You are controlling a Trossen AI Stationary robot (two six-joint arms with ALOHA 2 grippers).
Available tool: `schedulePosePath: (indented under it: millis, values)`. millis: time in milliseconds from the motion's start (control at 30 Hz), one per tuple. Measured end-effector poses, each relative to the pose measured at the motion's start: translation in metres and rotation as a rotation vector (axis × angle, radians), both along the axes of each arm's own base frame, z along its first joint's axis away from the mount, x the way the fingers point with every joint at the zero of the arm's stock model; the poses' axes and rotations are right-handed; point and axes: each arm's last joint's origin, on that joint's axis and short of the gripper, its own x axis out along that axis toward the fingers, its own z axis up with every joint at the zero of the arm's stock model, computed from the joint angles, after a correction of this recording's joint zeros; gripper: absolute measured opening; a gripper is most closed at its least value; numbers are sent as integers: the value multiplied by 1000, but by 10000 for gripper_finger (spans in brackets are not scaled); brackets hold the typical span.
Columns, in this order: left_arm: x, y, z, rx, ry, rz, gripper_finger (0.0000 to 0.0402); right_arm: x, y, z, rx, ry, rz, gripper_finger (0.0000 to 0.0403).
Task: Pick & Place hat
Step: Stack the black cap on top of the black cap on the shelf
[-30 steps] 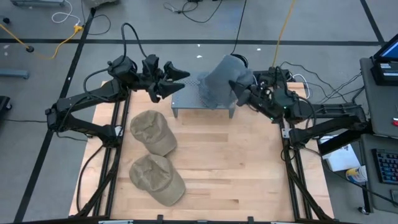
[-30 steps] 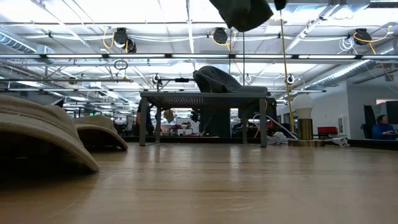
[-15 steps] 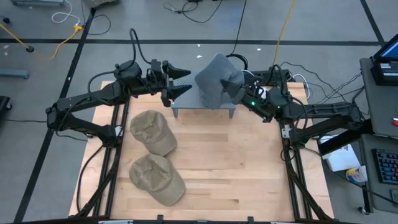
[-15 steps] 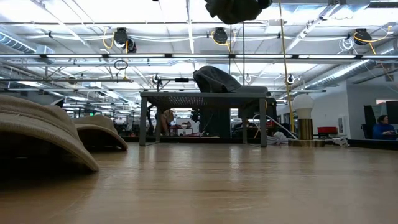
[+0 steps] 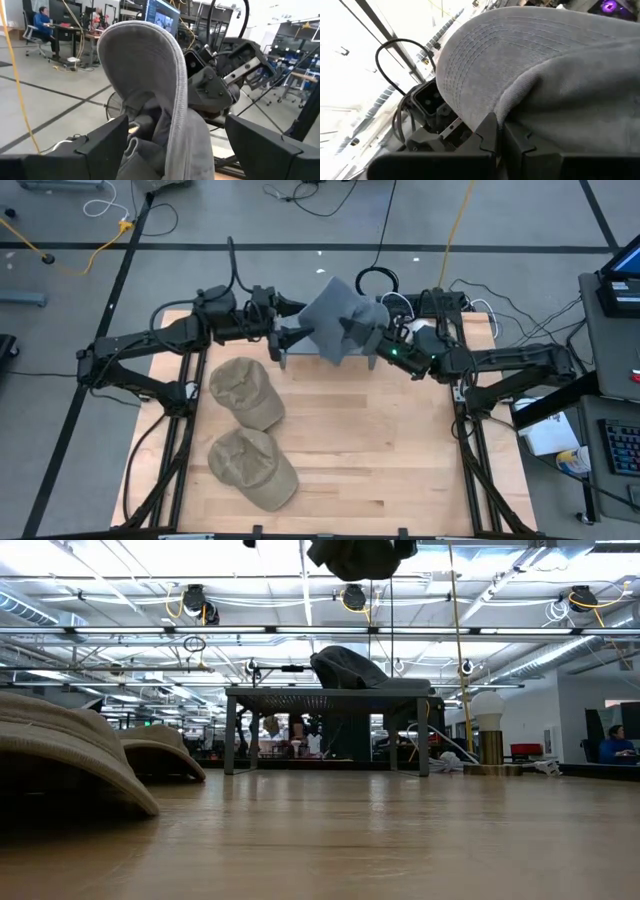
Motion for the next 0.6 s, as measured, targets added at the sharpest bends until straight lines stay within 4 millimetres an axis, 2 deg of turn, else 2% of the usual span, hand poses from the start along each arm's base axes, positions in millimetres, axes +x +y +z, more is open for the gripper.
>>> schedulePosePath:
  millis: [133, 233, 367, 600]
  values:
    - [0, -2, -3, -35, 27, 19, 336, 2, 6, -2, 0, 6, 22, 0]
    - [0, -2, -4, -43, 37, 42, 315, 2, 10, -1, 0, -3, 33, 0]
    - [0, -2, -4, -68, 30, 35, 257, 1, 13, 5, -8, -59, 40, 0]
    - [0, -3, -4, -138, 23, 16, 126, 0, 16, 6, -50, -54, 69, 8]
